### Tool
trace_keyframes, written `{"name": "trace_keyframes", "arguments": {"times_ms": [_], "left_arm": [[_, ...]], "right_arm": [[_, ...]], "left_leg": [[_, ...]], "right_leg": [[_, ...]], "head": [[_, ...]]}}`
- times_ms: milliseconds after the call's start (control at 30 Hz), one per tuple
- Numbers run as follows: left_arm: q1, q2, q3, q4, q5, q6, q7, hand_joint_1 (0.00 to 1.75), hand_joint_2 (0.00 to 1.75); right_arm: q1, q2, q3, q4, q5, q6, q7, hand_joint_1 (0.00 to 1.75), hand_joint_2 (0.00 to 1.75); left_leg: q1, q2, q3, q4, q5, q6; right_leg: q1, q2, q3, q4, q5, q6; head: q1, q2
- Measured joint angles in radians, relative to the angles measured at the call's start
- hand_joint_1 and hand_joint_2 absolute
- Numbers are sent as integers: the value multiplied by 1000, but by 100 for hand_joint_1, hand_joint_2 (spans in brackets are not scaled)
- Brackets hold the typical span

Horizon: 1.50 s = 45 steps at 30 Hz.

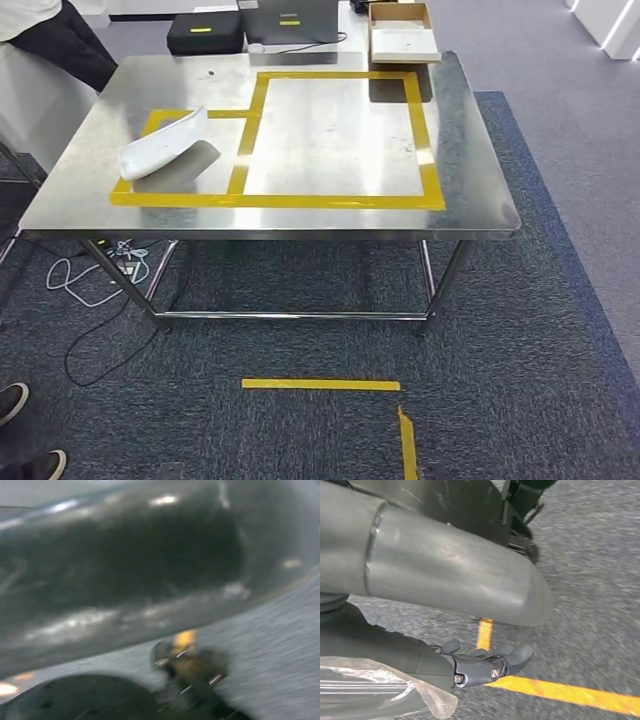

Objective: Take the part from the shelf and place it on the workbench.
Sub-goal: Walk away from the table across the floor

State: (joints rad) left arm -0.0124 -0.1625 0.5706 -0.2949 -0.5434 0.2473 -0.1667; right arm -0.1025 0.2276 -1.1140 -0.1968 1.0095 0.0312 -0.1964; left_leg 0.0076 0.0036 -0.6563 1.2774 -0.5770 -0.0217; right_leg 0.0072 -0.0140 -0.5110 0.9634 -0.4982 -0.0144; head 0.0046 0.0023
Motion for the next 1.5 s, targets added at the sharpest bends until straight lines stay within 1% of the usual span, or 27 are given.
{"name": "trace_keyframes", "arguments": {"times_ms": [67, 133, 200, 267, 300, 400, 433, 467, 500, 533, 600, 667, 733, 800, 833, 900, 933, 967, 1033, 1133, 1200, 1233, 1267, 1333, 1400, 1433, 1500], "left_arm": [[-4, 0, -12, 22, -34, -47, 103, 0, 0], [-8, 1, -25, 36, -57, -87, 167, 0, 0], [-11, 0, -37, 47, -67, -106, 189, 0, 0], [-12, -2, -45, 55, -74, -112, 199, 0, 0], [-12, -4, -48, 58, -77, -111, 202, 0, 0], [-12, -12, -53, 63, -83, -97, 200, 0, 0], [-12, -14, -54, 63, -82, -91, 195, 0, 0], [-12, -16, -54, 63, -79, -86, 186, 0, 0], [-12, -18, -53, 63, -74, -81, 175, 0, 0], [-12, -19, -52, 63, -69, -75, 163, 0, 0], [-13, -19, -50, 64, -64, -65, 143, 0, 0], [-15, -18, -48, 65, -69, -54, 137, 0, 0], [-16, -18, -47, 66, -88, -30, 136, 0, 0], [-16, -17, -48, 67, -115, 8, 127, 0, 0], [-15, -17, -50, 68, -128, 27, 118, 0, 0], [-15, -17, -54, 69, -144, 52, 102, 0, 0], [-15, -18, -55, 70, -146, 59, 95, 0, 0], [-15, -18, -55, 70, -148, 65, 90, 0, 0], [-14, -22, -55, 71, -152, 85, 87, 0, 0], [-15, -27, -59, 71, -159, 130, 89, 0, 0], [-16, -31, -60, 72, -164, 165, 88, 0, 0], [-16, -33, -60, 72, -169, 183, 83, 0, 0], [-15, -35, -61, 73, -176, 200, 74, 0, 0], [-17, -38, -64, 73, -189, 222, 50, 0, 0], [-22, -42, -68, 73, -201, 228, 31, 0, 0], [-24, -42, -70, 74, -207, 229, 26, 0, 0], [-24, -41, -73, 75, -218, 233, 21, 0, 0]], "right_arm": [[-1, 0, 2, 0, 12, 17, 9, 0, 0], [-2, 0, 7, 0, 24, 26, 14, 0, 0], [-2, 0, 14, 0, 30, 29, 16, 0, 0], [-2, -1, 18, 0, 35, 24, 10, 0, 0], [0, -2, 20, 0, 37, 16, -3, 0, 0], [2, -5, 25, 0, 41, -16, -65, 0, 0], [2, -6, 27, 0, 41, -23, -79, 0, 0], [2, -8, 28, 0, 42, -28, -88, 0, 0], [2, -10, 29, 0, 41, -32, -90, 0, 0], [2, -13, 30, 0, 40, -35, -91, 0, 0], [0, -17, 30, -1, 38, -40, -88, 0, 0], [-3, -19, 31, -1, 41, -42, -85, 0, 0], [-2, -22, 34, -2, 50, -45, -79, 0, 0], [0, -25, 37, -2, 55, -51, -74, 0, 0], [1, -27, 37, -2, 54, -55, -74, 0, 0], [1, -32, 37, -2, 53, -60, -81, 0, 0], [2, -35, 37, -2, 53, -61, -86, 0, 0], [2, -38, 37, -2, 54, -61, -91, 0, 0], [2, -43, 38, -2, 58, -62, -99, 0, 0], [3, -47, 44, -3, 71, -67, -103, 0, 0], [4, -49, 47, -3, 78, -74, -99, 0, 0], [3, -51, 48, -3, 79, -77, -95, 0, 0], [2, -54, 49, -3, 80, -80, -88, 0, 0], [0, -59, 50, -3, 79, -87, -73, 0, 0], [2, -66, 50, -3, 73, -91, -61, 0, 0], [5, -69, 50, -3, 68, -91, -58, 0, 0], [12, -72, 49, -3, 57, -91, -56, 0, 0]], "left_leg": [[-2, -1, 88, -105, 44, 11], [-8, -1, 176, -240, 50, 26], [-14, -1, 198, -295, 41, 34], [-13, 1, 186, -306, 55, 44], [-11, 3, 178, -310, 65, 52], [-10, 7, 142, -312, 96, 65], [-11, 8, 127, -311, 108, 65], [-11, 9, 111, -310, 119, 64], [-10, 10, 94, -307, 130, 62], [-9, 10, 77, -303, 140, 59], [-9, 10, 49, -289, 155, 49], [-12, 10, 31, -274, 170, 39], [-12, 10, 23, -269, 184, 31], [-9, 8, 12, -252, 164, 22], [-7, 7, 1, -221, 129, 17], [-4, 6, -25, -108, 37, 8], [-4, 5, -36, -46, 6, 6], [-3, 5, -38, -2, -4, 5], [-4, 7, 0, -18, 28, 10], [-15, 46, 116, -205, 88, 34], [-26, 65, 140, -262, 90, 45], [-28, 58, 138, -270, 91, 47], [-25, 47, 140, -282, 91, 50], [-18, 23, 144, -305, 92, 59], [-15, 3, 142, -312, 94, 65], [-15, -6, 140, -311, 95, 66], [-15, -25, 139, -306, 94, 65]], "right_leg": [[2, 0, -30, 13, 16, 2], [5, 0, -53, 25, 29, 9], [4, -2, -68, 29, 44, 20], [0, -1, -79, 36, 43, 33], [-1, 2, -89, 52, 20, 39], [-7, 10, -135, 201, -115, 55], [-8, 10, -145, 259, -142, 58], [-10, 10, -145, 297, -144, 61], [-12, 10, -130, 304, -123, 64], [-14, 10, -98, 277, -92, 67], [-20, 11, 7, 146, -54, 72], [-22, 14, 89, 23, -71, 65], [-19, 15, 97, -10, -83, 50], [-19, 9, 81, -6, -74, 33], [-20, 4, 74, -7, -68, 24], [-18, -7, 61, -6, -57, 12], [-16, -14, 56, -5, -53, 9], [-14, -21, 51, -5, -48, 8], [-10, -38, 45, -3, -42, 9], [-3, -64, 41, 0, -36, 14], [0, -83, 35, 3, -32, 21], [-1, -92, 37, 4, -31, 24], [-2, -89, 33, 6, -36, 28], [-6, -47, 10, 43, -69, 36], [-10, 1, -47, 159, -126, 42], [-11, 8, -79, 229, -149, 45], [-12, 11, -112, 292, -147, 50]], "head": [[0, 0], [0, 0], [0, 0], [1, 0], [3, 0], [8, 0], [8, 0], [7, 0], [7, 0], [7, 0], [9, 0], [10, 0], [11, 0], [10, 0], [8, 0], [4, 0], [3, 0], [3, 0], [3, 0], [3, 0], [4, 0], [4, 0], [4, 0], [5, 0], [7, 0], [7, 0], [7, 0]]}}
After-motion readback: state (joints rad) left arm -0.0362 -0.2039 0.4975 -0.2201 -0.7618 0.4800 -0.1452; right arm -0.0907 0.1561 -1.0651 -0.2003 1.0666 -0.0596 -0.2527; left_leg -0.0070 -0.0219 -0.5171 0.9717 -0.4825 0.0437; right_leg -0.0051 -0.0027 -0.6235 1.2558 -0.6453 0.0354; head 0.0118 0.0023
